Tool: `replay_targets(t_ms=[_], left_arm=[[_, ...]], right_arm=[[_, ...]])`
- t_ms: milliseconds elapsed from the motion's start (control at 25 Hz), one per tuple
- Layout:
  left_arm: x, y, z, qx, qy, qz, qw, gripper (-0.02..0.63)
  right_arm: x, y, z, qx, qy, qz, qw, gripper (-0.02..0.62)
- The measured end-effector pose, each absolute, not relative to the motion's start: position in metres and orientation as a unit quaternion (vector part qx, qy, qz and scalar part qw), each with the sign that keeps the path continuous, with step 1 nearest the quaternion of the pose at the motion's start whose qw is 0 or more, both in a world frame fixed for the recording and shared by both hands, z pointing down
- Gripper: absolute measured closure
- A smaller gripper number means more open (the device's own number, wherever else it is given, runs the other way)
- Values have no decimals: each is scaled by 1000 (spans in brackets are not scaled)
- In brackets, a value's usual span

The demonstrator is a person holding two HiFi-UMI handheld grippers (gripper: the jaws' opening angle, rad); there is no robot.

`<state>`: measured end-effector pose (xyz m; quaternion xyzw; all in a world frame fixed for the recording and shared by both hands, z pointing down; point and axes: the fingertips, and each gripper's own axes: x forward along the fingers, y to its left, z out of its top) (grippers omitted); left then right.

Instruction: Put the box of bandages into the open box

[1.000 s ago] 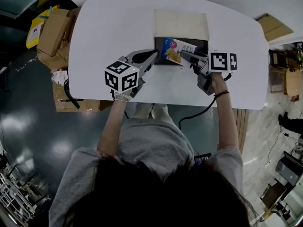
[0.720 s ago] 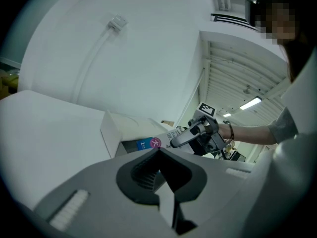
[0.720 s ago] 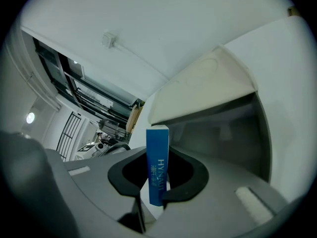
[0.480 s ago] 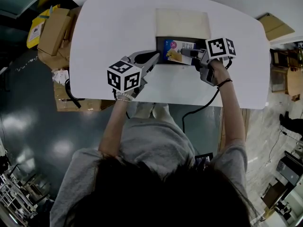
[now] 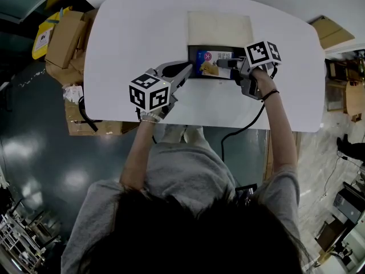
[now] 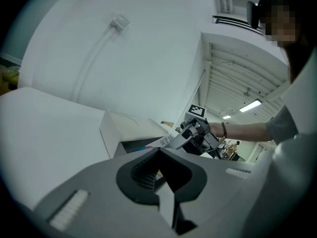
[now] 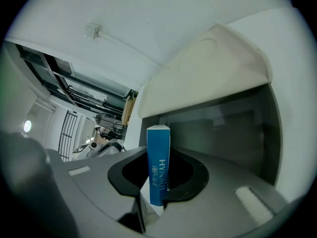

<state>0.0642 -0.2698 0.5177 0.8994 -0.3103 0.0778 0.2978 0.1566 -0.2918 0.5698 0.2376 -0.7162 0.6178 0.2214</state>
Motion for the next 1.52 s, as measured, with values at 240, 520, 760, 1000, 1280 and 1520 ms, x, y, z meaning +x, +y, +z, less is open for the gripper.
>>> replay_targets(t_ms=[240, 520, 760, 1000, 1280, 1520], left_arm=[[67, -270, 519, 899, -310, 74, 300, 611], [64, -270, 520, 898, -311, 72, 301, 611], [66, -268, 519, 898, -312, 67, 302, 611], [69, -267, 517, 898, -312, 64, 302, 611], [65, -266, 516, 897, -316, 58, 304, 611], [62, -265, 513, 897, -318, 53, 302, 611]], right_arm=[[160, -292, 578, 240, -706, 629, 219, 505], [158, -297, 582, 261, -699, 624, 233, 492], [159, -301, 583, 285, -701, 607, 243, 477], [163, -302, 587, 306, -699, 590, 263, 410], [166, -304, 588, 318, -696, 568, 303, 390], [175, -309, 588, 347, -698, 535, 326, 399]])
